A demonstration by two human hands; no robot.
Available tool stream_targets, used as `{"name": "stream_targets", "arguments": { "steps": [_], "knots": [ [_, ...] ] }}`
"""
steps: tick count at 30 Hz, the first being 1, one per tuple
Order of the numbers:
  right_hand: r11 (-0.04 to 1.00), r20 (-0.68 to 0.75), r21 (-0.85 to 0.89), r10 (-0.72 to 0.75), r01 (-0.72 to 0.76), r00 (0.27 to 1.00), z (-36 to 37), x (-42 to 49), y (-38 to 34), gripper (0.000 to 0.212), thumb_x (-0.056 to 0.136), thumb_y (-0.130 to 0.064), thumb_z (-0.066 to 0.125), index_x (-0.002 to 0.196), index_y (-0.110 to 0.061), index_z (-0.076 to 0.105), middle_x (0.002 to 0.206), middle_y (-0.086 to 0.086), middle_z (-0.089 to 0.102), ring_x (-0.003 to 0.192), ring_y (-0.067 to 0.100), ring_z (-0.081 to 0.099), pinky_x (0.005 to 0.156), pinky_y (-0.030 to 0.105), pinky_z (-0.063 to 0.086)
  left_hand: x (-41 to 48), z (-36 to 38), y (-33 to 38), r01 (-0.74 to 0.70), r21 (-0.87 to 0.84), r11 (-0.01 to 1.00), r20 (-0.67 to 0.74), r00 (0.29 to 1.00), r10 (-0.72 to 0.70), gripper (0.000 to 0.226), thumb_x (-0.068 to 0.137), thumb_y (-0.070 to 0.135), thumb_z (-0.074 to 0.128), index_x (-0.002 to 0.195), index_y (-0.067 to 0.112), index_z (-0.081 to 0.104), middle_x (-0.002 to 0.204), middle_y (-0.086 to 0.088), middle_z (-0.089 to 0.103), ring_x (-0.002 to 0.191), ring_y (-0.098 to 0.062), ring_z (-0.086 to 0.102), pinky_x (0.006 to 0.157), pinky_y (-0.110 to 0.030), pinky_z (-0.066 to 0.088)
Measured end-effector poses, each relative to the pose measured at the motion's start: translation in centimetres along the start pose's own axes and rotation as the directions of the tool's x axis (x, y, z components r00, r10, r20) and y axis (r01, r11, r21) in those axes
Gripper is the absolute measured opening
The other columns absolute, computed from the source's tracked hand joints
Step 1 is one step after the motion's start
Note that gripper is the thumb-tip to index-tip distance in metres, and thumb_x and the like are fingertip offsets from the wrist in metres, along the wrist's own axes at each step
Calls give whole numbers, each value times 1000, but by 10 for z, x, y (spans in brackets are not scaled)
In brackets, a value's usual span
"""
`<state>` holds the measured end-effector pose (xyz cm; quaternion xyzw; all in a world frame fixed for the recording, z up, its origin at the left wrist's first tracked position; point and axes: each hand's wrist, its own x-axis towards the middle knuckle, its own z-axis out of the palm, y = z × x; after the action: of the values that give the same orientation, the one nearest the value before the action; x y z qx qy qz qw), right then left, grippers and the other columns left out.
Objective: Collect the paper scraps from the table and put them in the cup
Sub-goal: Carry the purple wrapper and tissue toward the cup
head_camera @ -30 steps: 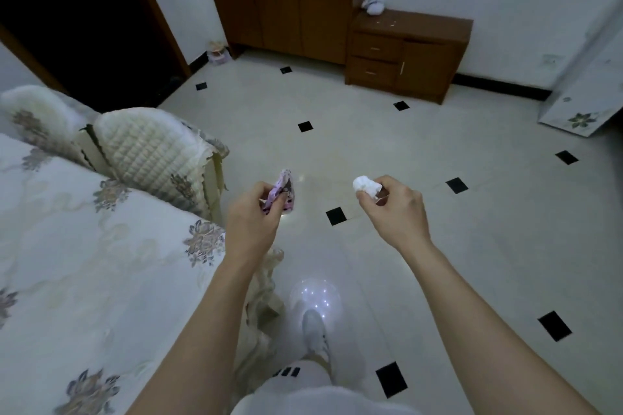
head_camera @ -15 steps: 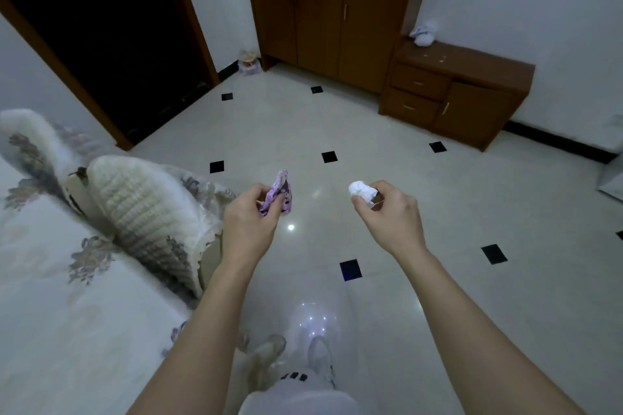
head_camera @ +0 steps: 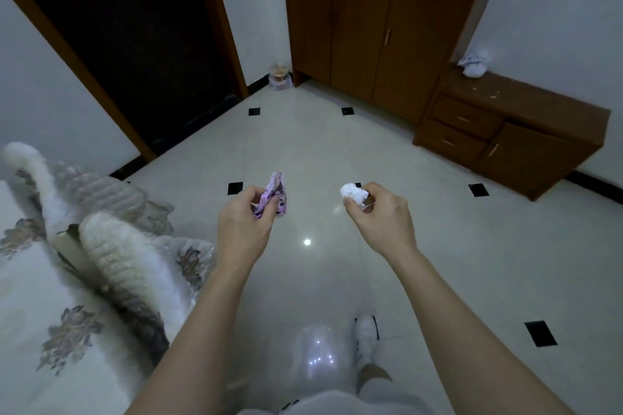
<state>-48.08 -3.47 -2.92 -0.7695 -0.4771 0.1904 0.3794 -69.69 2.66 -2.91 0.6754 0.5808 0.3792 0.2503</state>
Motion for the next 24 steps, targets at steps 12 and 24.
{"name": "stream_targets", "arguments": {
  "steps": [12,24],
  "knots": [
    [988,168,60,-150,142,974,44,219,-18,31,85,-44,60,69,-18,52,64,-2,60,68,20,60,62,37,50,158,53,11,196,44,980,-186,965,-185,7,88,26,67,81,27,64,73,8,66,68,-10,60,61,-29,47],
    [948,453,139,-317,285,833,144,346,-91,32,84,-44,59,68,-19,50,66,-3,61,68,21,60,61,35,50,240,33,-17,409,71,910,-442,831,-339,12,88,24,67,77,27,62,63,13,60,55,-2,52,52,-16,34]
  ]
}}
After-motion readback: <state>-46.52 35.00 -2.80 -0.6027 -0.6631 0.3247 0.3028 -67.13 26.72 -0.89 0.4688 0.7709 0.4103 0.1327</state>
